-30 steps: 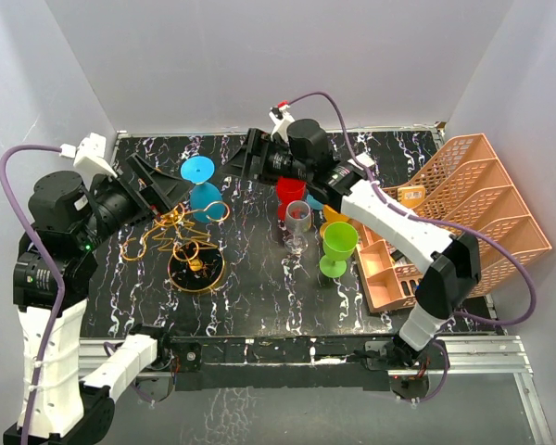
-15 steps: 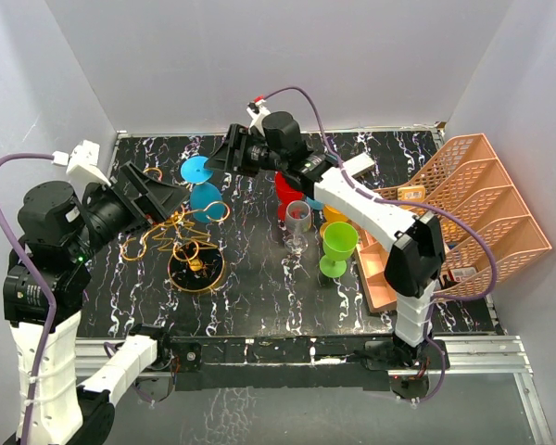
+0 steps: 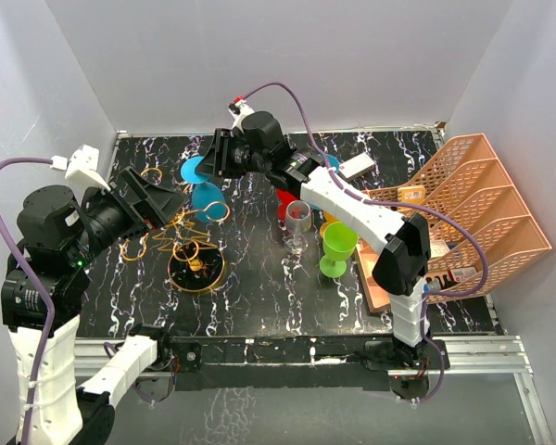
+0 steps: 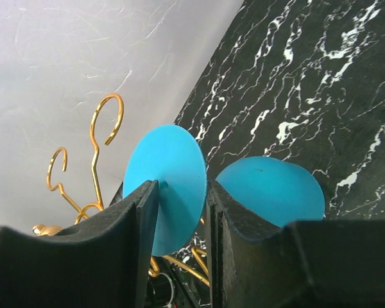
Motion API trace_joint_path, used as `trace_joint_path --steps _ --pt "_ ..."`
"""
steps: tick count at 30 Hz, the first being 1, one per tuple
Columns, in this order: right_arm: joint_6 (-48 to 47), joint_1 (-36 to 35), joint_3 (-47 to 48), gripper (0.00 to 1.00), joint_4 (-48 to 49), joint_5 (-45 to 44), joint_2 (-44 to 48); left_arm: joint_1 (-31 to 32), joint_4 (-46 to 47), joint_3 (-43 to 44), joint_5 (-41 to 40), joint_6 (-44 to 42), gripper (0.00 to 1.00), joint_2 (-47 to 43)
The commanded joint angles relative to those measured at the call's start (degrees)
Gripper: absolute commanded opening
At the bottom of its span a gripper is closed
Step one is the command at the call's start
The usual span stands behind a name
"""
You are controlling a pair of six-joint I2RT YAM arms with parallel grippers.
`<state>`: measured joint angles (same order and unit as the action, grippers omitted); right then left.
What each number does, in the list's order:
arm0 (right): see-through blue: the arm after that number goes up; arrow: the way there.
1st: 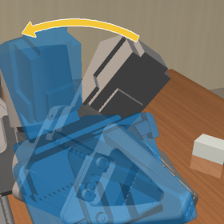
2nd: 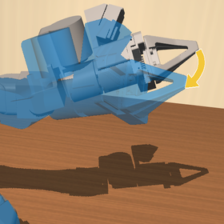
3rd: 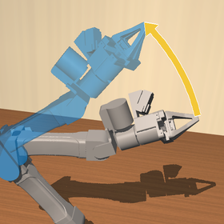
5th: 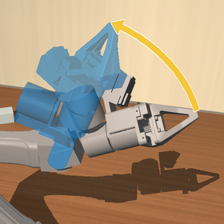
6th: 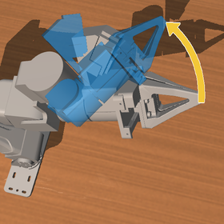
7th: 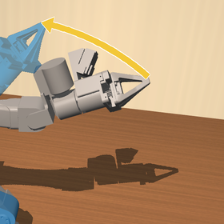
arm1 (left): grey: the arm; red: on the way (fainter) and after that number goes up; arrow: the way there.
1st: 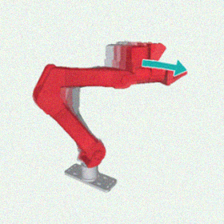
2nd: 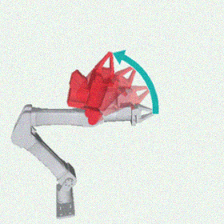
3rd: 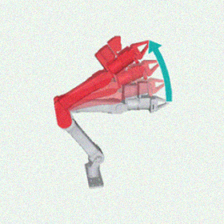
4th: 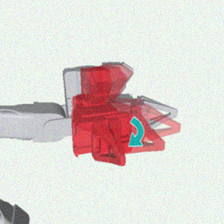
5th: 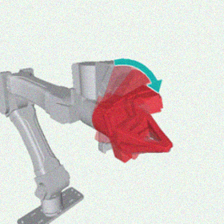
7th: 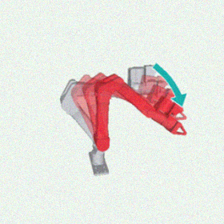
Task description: Take the wine glass off the wine glass rack
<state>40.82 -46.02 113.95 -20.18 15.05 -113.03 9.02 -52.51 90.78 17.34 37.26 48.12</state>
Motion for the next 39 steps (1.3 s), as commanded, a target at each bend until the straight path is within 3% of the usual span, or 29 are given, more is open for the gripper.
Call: trace_joint_path --steps 1,19,25,33,39 --pt "-4.94 -1.18 5.14 0.37 -5.19 -7.38 -0.54 0.12 -0.56 0.13 -0.47 -0.96 0.96 -0.37" --pt "-5.14 -3.10 10.05 0.21 -9.71 -11.93 -0.17 0.12 -0.57 -0.43 -0.47 -0.96 0.96 -0.57" --pt "3.07 -2.83 4.15 0.17 -1.68 -5.87 3.42 0.12 -0.74 -0.51 -0.60 -0.94 0.96 -0.75" --pt "23.59 -0.28 -7.13 0.08 11.48 6.97 6.75 0.14 -1.15 -0.34 -1.19 -1.15 0.96 -1.11" --pt "30.23 -0.04 -11.89 0.08 18.36 13.73 8.27 0.13 -1.13 -0.33 -1.36 -1.32 0.96 -1.26"
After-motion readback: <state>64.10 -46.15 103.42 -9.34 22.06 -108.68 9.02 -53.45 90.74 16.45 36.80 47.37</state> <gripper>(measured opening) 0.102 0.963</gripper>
